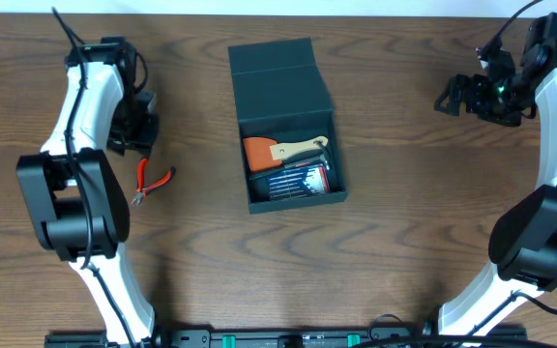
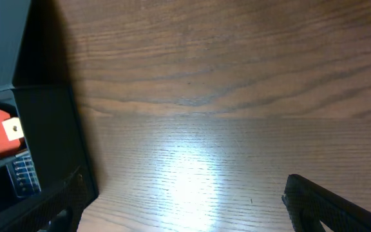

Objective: Pack container
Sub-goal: 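Grasp the red-handled pliers with the left gripper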

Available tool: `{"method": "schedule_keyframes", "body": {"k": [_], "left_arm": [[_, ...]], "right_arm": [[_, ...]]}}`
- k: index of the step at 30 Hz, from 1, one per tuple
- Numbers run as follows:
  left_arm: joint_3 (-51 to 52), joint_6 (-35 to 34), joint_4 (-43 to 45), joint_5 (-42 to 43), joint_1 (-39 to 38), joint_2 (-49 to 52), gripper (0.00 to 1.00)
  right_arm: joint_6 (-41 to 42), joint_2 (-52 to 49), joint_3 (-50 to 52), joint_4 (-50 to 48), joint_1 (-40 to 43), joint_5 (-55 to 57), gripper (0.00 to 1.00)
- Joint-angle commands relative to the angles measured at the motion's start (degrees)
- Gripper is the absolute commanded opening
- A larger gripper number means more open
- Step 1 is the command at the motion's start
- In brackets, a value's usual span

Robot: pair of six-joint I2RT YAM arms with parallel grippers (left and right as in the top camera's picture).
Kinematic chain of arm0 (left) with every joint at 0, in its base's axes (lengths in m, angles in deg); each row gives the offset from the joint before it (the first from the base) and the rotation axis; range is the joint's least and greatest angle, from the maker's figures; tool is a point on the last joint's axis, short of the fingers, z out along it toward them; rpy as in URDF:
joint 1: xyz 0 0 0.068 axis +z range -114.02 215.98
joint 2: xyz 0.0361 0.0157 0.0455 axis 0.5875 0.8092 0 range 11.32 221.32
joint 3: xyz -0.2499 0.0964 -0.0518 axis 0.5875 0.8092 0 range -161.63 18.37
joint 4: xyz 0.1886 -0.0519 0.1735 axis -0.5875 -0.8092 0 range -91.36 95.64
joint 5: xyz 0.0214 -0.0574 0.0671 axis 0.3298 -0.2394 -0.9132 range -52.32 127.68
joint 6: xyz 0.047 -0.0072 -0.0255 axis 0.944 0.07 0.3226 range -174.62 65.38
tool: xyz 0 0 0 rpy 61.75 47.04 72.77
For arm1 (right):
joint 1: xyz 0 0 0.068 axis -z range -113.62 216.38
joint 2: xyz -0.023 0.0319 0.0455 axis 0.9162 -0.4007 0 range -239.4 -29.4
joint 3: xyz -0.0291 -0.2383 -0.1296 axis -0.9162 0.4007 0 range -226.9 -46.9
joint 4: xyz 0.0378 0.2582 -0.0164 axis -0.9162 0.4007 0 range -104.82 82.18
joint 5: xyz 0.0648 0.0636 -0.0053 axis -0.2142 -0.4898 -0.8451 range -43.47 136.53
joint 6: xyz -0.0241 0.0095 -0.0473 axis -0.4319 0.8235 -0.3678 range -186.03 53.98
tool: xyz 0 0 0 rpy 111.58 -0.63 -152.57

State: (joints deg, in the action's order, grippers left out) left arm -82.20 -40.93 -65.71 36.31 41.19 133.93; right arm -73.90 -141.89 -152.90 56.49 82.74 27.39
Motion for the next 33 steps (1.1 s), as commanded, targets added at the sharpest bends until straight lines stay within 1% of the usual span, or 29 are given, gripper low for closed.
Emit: {"method": "schedule_keyframes", "body": {"k": [1, 3, 9, 14, 22, 23, 24, 25, 26, 27, 28, 33], "left_arm": [[-0.31, 0.83, 0.11, 4.59, 1.22, 2.86, 0.4], [0.28, 0.81, 1.27, 5.29, 1.25, 3.8, 0.38], [3.48, 0.83, 5.55, 5.25, 1.27, 5.35, 0.38], [5.31, 0.87, 7.43, 5.22, 1.27, 5.35, 0.38], [11.5, 1.09, 11.52, 4.79, 1.27, 5.35, 0.37], [11.87, 1.07, 11.63, 4.79, 1.27, 5.35, 0.36], [12.15, 1.07, 11.69, 4.79, 1.27, 5.35, 0.31], [12.2, 1.07, 11.58, 4.79, 1.27, 5.35, 0.23], [12.2, 1.07, 11.5, 4.79, 1.25, 5.35, 0.19], [12.2, 1.05, 11.41, 4.81, 1.25, 5.25, 0.09], [12.2, 1.05, 11.26, 4.81, 1.25, 5.11, 0.06], [12.11, 1.05, 10.95, 4.81, 1.25, 3.74, 0.06]], "right_arm": [[0.74, -0.42, 0.13, -0.02, -0.22, -0.59, 0.99], [0.76, -0.42, 0.13, -0.2, -0.22, -0.59, 0.99], [0.76, -0.42, 0.13, -0.11, -0.22, -0.59, 0.99], [0.76, -0.42, 0.13, 0.11, -0.22, -0.59, 0.99], [0.74, -0.42, 0.13, 0.26, -0.2, -0.57, 0.99], [0.74, -0.42, 0.13, 0.26, -0.2, -0.57, 0.99], [0.74, -0.42, 0.13, 0.24, -0.2, -0.57, 0.99], [0.74, -0.42, 0.13, 0.24, -0.22, -0.57, 0.99], [0.76, -0.42, 0.13, 0.24, -0.22, -0.59, 0.99], [0.76, -0.42, 0.13, 0.24, -0.22, -0.57, 0.99], [0.76, -0.42, 0.13, 0.24, -0.22, -0.57, 0.99], [0.76, -0.42, 0.13, 0.26, -0.22, -0.59, 0.99]]}}
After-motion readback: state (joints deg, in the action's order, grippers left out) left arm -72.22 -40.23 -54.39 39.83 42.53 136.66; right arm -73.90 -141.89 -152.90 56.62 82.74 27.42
